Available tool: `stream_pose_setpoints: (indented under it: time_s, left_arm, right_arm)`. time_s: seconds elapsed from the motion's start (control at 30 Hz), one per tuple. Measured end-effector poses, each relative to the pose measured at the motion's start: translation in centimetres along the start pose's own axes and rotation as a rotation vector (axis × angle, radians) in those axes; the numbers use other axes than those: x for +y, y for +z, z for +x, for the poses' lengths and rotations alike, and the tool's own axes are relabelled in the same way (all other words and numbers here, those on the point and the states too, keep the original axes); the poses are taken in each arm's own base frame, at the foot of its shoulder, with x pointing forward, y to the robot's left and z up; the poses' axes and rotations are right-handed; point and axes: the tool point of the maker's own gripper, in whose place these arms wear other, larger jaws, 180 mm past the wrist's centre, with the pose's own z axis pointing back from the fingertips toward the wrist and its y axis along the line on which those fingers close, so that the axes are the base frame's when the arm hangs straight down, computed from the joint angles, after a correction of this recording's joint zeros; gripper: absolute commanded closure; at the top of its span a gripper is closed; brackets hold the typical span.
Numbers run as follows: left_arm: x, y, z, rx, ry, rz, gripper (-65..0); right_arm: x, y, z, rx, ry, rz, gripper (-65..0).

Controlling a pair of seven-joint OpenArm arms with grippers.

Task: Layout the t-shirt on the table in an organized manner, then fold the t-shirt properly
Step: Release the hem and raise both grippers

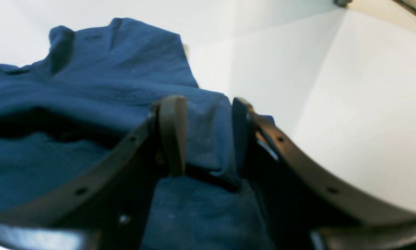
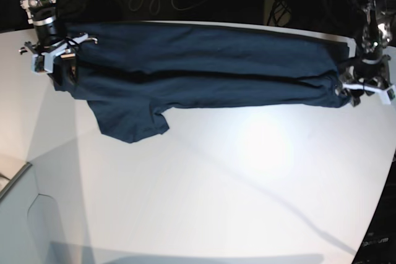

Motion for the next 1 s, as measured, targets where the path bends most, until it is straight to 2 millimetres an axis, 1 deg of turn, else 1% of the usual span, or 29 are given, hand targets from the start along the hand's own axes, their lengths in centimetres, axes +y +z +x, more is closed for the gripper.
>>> stream_pose_setpoints:
  time_s: [0.07,0.13,0.23,0.33,0.37,0.43,0.6,0.63,0.67,0.73,0.9,0.93,1.0]
  left_arm:
    - [-0.4,-0.7,0.3,-0.004,0.021,-0.005,-31.8]
    - [-0.3,-1.1,0.2,0.001,0.024,0.004,-31.8]
    - [-0.4,-1.9,-1.0,0.041,0.011,0.016,-31.8]
    - [-1.6,-2.4,-2.1,0.071,0.0,-0.013,-31.7]
    - [-2.1,-2.5,-2.2,0.075,0.002,-0.027,-31.7]
    - [-2.3,-2.6,-1.9,0.067,0.007,-0.031,-31.7]
    - [-1.7,-2.8,-2.5,0.082,0.012,-0.009,-31.5]
    - [-1.6,-2.8,-2.5,0.084,0.012,-0.008,-30.6]
    - [-1.6,-2.8,-2.5,0.083,0.012,-0.008,-28.4]
    - [-1.7,-2.8,-2.5,0.082,0.012,-0.008,-21.7]
    - [-1.7,-2.8,-2.4,0.08,0.012,-0.009,-1.7]
    - [-1.8,-2.8,-2.3,0.079,0.013,-0.011,0.0]
    - [-1.8,-2.8,-2.2,0.076,0.012,-0.013,-0.3]
  right_arm:
    - [0.2,0.0,0.0,-0.001,-0.006,0.001,-22.3]
    - [0.4,-0.1,0.0,-0.004,-0.012,0.0,-22.3]
    - [0.3,-0.1,0.0,-0.003,-0.012,-0.001,-22.3]
    - [0.3,-0.1,0.0,-0.003,-0.012,-0.001,-22.3]
    - [0.3,-0.1,0.0,-0.003,-0.012,-0.001,-22.3]
    - [0.3,-0.1,0.0,-0.003,-0.012,-0.001,-22.3]
    - [0.3,-0.1,0.0,-0.003,-0.012,-0.001,-22.3]
    - [0.3,-0.1,0.0,-0.003,-0.012,-0.001,-22.3]
    - [0.3,-0.1,0.0,-0.003,-0.012,-0.001,-22.3]
    - [0.3,-0.1,0.0,-0.003,-0.012,-0.001,-22.3]
    - [0.2,-0.7,0.8,-0.026,-0.012,-0.003,-22.3]
    - [0.2,-0.7,0.8,-0.027,-0.012,-0.003,-22.3]
    - [0.2,-0.7,0.8,-0.026,-0.011,-0.003,-22.3]
